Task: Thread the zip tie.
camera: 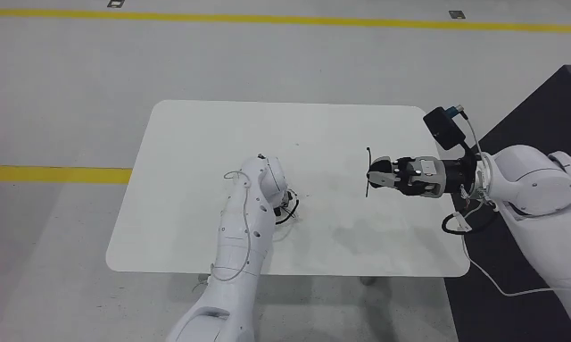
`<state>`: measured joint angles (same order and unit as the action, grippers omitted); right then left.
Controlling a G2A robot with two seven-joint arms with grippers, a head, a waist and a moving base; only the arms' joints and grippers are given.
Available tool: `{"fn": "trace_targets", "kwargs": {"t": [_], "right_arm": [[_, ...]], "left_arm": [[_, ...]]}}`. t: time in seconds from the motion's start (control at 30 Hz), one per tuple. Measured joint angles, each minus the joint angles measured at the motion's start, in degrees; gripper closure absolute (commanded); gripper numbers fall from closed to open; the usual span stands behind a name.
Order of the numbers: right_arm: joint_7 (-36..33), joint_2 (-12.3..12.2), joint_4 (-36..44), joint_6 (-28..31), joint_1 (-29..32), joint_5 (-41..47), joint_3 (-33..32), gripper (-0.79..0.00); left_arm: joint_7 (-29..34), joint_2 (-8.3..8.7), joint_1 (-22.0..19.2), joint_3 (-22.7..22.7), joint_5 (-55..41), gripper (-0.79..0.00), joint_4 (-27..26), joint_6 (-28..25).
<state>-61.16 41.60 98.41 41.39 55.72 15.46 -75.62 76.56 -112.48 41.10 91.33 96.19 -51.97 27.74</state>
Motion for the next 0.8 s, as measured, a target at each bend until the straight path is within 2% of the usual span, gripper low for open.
{"fn": "trace_targets", "kwargs": {"t": [0.23, 0.4, 0.8], "right_arm": [[0.0, 0.0, 0.0, 0.0, 0.0, 0.0, 0.0, 0.000], [0.0, 0.0, 0.0, 0.0, 0.0, 0.0, 0.0, 0.000], [0.0, 0.0, 0.0, 0.0, 0.0, 0.0, 0.0, 0.000]], "left_arm": [[0.0, -0.25, -0.7, 0.5, 0.2, 0.000, 0.4, 0.0], [1.5, -0.15, 0.5, 0.0, 0.2, 0.000, -3.8, -1.5], [9.2, 2.41, 13.8, -4.1, -2.9, 0.000, -31.8, -9.2]]}}
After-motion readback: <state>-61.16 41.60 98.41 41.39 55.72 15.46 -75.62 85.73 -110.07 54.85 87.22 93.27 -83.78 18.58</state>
